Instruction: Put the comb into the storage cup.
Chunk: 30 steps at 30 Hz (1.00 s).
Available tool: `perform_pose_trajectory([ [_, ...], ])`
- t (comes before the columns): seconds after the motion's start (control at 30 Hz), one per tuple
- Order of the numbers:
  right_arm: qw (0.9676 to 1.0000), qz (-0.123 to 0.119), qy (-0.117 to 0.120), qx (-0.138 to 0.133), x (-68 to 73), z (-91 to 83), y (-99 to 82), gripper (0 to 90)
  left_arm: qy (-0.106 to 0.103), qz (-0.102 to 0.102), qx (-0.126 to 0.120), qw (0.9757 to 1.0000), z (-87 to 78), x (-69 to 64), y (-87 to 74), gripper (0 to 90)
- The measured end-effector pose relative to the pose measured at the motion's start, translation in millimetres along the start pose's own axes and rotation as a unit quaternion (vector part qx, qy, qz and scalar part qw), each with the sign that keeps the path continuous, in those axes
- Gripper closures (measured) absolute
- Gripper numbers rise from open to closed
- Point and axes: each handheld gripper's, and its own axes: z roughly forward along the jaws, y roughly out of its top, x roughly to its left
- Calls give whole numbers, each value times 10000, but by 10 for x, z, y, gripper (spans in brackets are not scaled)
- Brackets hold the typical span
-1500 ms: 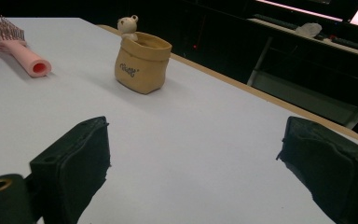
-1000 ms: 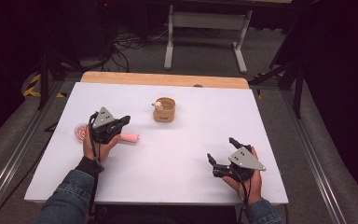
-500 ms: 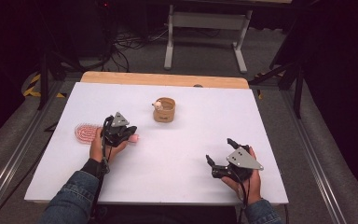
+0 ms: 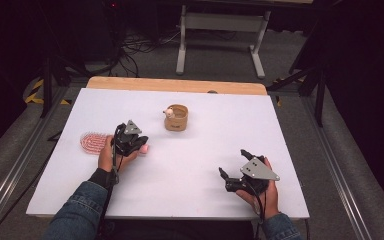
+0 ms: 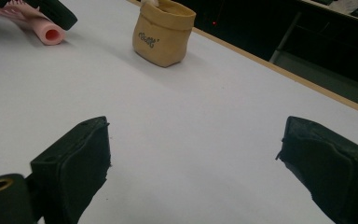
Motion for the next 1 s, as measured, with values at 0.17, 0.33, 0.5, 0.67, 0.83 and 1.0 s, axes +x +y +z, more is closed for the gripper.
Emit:
perform_pose_trajectory([
  [0.17, 10000, -37, 58, 58, 7, 13, -3, 89, -135, 2, 72, 9999, -6, -5, -3, 900],
  [0.33, 9999, -73, 98, 101, 11, 18, -6, 88, -304, 52, 175, 9994, -28, -23, -13, 900],
  [0.5, 9998, -130, 113, 123, 14, 20, -5, 89, -440, 125, 228, 9987, -71, -49, -42, 900],
  [0.67, 9997, -150, 118, 131, 15, 17, -3, 88, -512, 176, 299, 9981, -119, -64, -80, 900],
  [0.83, 9997, -159, 126, 145, 19, 19, -3, 88, -595, 225, 365, 9973, -173, -67, -124, 900],
  [1.0, 9997, -138, 123, 147, 18, 22, -5, 88, -719, 291, 410, 9961, -250, -93, -189, 900],
])
